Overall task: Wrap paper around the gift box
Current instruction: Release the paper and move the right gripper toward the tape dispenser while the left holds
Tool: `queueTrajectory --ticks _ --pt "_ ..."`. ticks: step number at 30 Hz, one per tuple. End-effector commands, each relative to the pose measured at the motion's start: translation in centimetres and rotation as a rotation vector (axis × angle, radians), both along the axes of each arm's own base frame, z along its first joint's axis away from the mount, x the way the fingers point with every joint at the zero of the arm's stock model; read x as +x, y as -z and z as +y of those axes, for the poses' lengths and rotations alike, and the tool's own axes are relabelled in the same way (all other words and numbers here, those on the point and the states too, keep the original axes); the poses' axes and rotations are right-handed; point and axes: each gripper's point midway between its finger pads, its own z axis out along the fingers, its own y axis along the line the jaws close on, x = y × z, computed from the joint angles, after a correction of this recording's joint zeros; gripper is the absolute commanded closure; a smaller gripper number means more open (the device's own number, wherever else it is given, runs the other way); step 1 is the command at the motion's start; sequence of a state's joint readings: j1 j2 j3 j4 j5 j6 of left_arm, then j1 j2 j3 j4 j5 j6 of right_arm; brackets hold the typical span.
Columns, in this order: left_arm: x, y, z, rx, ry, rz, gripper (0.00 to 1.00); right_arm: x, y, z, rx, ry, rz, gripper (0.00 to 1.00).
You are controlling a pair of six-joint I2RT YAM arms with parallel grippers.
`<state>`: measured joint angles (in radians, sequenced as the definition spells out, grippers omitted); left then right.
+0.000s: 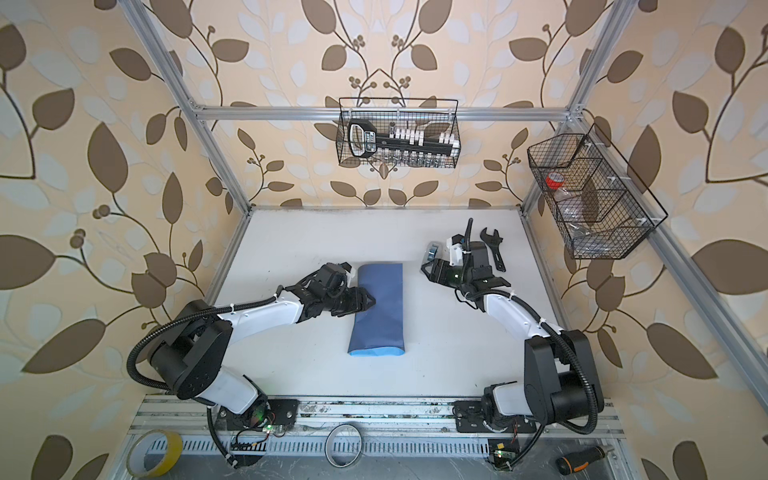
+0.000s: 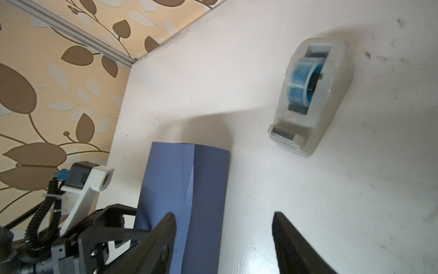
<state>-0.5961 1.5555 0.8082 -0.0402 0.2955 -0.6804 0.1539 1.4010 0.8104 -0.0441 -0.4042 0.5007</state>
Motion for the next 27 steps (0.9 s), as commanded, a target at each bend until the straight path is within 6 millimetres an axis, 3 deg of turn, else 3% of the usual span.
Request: queueTrajectory --ticks 1,16,27 --pt "-3.8 4.8 2.2 0.166 0.052 0.171 0.32 0.7 0.3 -0.4 -0.034 0.007 0.010 0.35" --pt "-4.0 5.3 2.3 0.181 0.058 0.194 0.33 0.3 1.6 -0.5 -0.064 -0.022 0.042 0.36" --pt "-3.6 5.5 2.8 0.201 0.034 0.178 0.33 3.7 2.4 -2.0 -0.036 0.066 0.076 0.39"
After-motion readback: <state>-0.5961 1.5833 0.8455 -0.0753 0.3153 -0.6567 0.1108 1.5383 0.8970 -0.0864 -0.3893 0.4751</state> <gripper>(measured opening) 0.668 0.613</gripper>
